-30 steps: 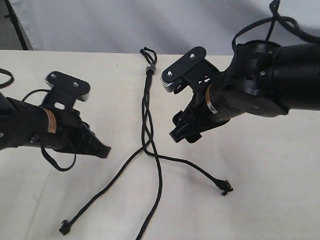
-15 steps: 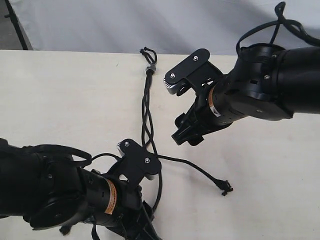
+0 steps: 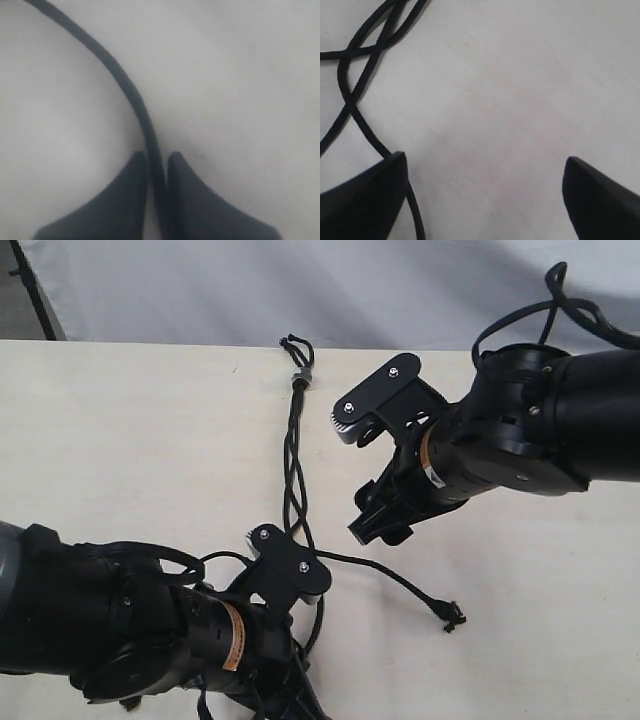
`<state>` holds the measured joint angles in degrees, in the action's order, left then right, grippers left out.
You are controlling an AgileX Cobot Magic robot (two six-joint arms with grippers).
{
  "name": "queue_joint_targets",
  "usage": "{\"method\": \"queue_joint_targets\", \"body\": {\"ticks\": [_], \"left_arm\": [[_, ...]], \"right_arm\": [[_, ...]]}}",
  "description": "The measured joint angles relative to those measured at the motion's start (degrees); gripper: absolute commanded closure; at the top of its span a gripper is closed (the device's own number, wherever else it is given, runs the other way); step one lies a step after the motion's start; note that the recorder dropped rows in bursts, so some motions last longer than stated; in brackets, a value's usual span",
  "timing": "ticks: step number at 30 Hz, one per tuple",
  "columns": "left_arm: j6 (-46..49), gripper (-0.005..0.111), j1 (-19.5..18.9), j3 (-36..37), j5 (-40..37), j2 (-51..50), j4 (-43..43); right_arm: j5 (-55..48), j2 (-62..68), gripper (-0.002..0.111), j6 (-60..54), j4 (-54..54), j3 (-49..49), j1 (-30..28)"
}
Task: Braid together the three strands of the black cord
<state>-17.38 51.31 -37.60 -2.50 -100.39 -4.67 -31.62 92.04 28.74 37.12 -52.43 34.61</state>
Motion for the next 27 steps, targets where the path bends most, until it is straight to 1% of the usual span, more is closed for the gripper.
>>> {"method": "queue_joint_targets", "body": {"ticks": [3,5,8,11,14,18,21,24,27], "left_arm": [[2.2,0.106,0.0,0.0,-1.0,0.6,0.0],[3.4,0.106,-0.1,0.1,-3.0,1.6,0.0],[5.5,0.106,-1.9,0.1,-6.6,5.2,0.0],[6.8,0.106,-5.7,0.1,-10.0,9.6,0.0],[9.5,0.106,-10.3,0.1,-11.7,12.4,0.0],[16.0,0.106,-16.0,0.1,-12.1,13.0,0.0],[20.7,0.106,-20.4,0.1,-11.6,11.4,0.0],[23.7,0.106,-23.5,0.1,-9.6,8.5,-0.6],[24.6,0.106,-24.5,0.1,-6.8,5.5,-0.8]], "right_arm": [[0.0,0.0,0.029,0.0,0.1,0.6,0.0],[0.0,0.0,0.029,0.0,0.1,1.0,0.0],[0.0,0.0,0.029,0.0,0.1,1.4,0.0],[0.0,0.0,0.029,0.0,0.1,1.4,0.0],[0.8,0.0,0.029,0.0,0.7,1.6,0.0],[3.4,0.0,0.029,0.0,1.2,2.3,0.0],[4.2,0.0,0.029,0.0,1.2,2.5,0.0],[4.4,0.0,0.029,0.0,1.2,2.5,0.0],[4.5,0.0,0.029,0.0,1.2,2.5,0.0]]}}
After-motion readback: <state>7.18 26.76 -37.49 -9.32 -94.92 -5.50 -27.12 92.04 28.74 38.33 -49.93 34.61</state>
